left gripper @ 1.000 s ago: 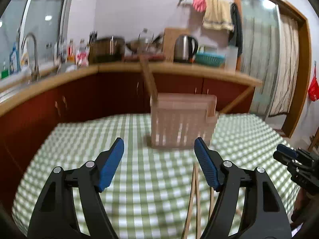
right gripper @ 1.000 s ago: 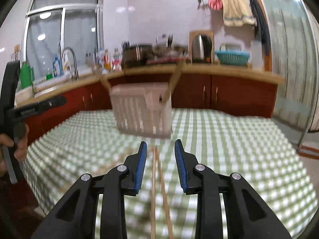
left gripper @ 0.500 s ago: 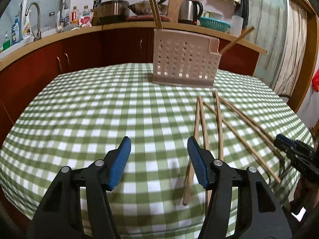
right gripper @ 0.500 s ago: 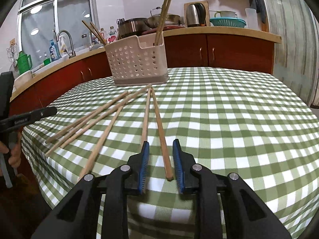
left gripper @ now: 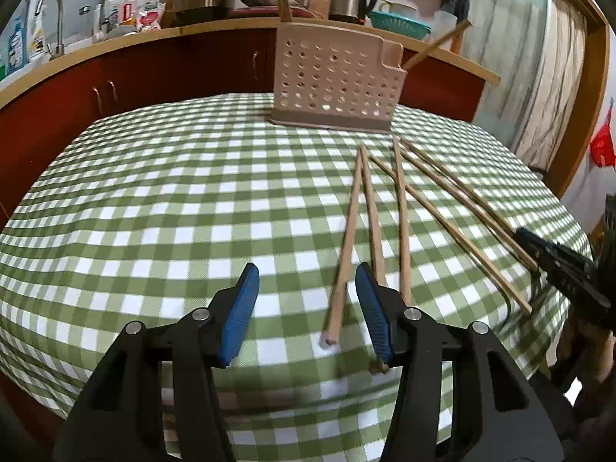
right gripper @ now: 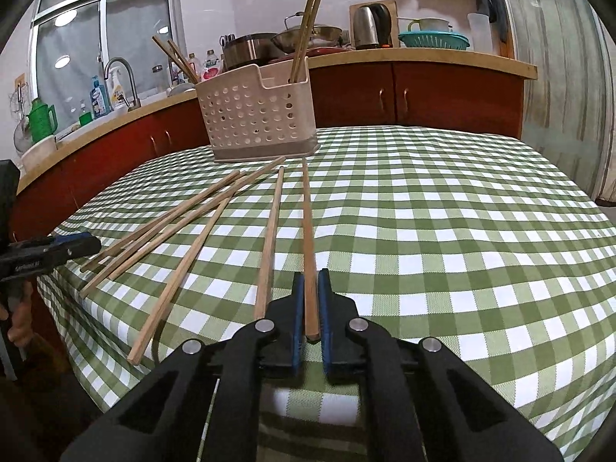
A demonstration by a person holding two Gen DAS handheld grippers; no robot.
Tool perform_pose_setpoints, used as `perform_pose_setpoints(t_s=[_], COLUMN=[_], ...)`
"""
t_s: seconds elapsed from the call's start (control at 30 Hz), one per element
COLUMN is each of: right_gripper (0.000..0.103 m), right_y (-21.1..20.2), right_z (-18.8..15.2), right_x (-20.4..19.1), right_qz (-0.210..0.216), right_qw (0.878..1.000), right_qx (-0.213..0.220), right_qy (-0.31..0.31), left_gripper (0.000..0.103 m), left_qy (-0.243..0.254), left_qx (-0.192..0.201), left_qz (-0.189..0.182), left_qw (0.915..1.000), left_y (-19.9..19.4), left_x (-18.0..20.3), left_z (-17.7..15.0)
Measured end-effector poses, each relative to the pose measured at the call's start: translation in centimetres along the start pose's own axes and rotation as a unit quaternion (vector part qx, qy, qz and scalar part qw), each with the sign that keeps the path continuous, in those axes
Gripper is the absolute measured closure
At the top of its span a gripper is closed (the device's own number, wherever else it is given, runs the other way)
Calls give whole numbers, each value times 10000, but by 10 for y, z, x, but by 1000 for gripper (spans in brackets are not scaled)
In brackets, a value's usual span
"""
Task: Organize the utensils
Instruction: 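Close the right tool on a chopstick while the left tool grasps another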
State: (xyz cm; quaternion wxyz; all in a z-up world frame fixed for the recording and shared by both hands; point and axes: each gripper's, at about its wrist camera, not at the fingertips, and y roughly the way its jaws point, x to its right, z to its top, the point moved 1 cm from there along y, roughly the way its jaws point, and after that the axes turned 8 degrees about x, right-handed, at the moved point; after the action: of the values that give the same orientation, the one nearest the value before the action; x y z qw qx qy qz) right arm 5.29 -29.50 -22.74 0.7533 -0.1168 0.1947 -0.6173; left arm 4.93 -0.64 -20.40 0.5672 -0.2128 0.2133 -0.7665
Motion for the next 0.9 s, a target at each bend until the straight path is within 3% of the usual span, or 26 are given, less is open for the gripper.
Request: perform_pose_setpoints(t_s=[0.17,0.23,0.27,0.4,0.9], right_gripper=[95,95,95,96,96], right_y=[-1,-2,-3,-9,-51], right_z=[0,1,2,5,61], right_x=[-1,-2,-3,-3,-7], right_qz=[-23,-40,-50,-61,-122], right_qw=[10000,10000,10000,9999,9975], right_qx=[-2,11,27,97,672], right_qy=[-21,-20,-16,-12,-197], left_gripper=[68,86,90,96,97], left_qy=[92,151,169,322,302], left_qx=[-141,-162,-167,-76,575], left_qz=[-52,-118,-132,-120,20], left_qw=[9998,9997,9996,9994,9979], left_y=[5,5,5,2,-32], left_x=[4,6,7,12,6], left_z=[-8,-10,-10,-9,31])
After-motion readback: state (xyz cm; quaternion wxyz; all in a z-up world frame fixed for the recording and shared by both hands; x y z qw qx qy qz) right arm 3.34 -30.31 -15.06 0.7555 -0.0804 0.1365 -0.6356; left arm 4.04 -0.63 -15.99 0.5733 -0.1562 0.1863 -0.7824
